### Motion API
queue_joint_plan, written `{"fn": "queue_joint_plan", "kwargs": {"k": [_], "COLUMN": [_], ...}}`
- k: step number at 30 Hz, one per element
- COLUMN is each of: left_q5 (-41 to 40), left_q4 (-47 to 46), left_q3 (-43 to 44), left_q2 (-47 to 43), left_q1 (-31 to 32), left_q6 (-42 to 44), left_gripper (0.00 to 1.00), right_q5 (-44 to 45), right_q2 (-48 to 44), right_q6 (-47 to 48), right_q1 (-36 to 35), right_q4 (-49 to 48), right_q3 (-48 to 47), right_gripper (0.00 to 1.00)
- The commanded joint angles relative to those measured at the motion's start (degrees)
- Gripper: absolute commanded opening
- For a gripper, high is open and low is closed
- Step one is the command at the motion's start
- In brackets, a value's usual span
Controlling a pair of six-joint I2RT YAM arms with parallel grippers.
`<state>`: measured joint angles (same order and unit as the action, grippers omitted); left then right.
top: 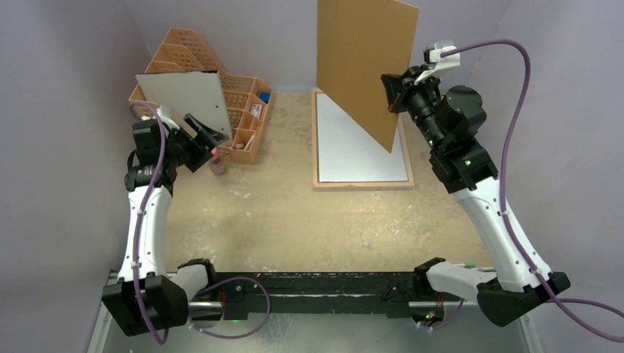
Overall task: Put the photo into the frame
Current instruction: Turn over the photo frame item at the center of the board.
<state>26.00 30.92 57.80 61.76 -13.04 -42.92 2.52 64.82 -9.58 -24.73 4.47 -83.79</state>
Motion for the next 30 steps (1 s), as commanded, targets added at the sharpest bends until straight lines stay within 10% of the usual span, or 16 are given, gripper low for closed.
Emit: {"fn": "queue_joint_plan", "kwargs": {"k": [1,10,30], "left_q5": [3.8,-1.3,1.8], "left_q4": [-13.4,-24.4,-10.4], "left_q3": [7.0,28.3,53.1], "left_q2": [1.0,16.5,32.4], "left_q1": [5.7,20.0,22.6], "left_q6": [-9.2,-19.2,-24.6], "left_gripper": [0.8,0.79,0.73], "right_q5": [3.5,18.9,34.4], "right_q2": [0.8,1.9,7.2], "right_q6": [8.4,19.5,42.7], "right_q1": [-0.8,-12.7,-31.3], "right_q4": [-16.1,-25.9,-46.9], "right_q3": [0.6,8.0,20.8], "right_gripper": [0.0,0.0,0.0]}}
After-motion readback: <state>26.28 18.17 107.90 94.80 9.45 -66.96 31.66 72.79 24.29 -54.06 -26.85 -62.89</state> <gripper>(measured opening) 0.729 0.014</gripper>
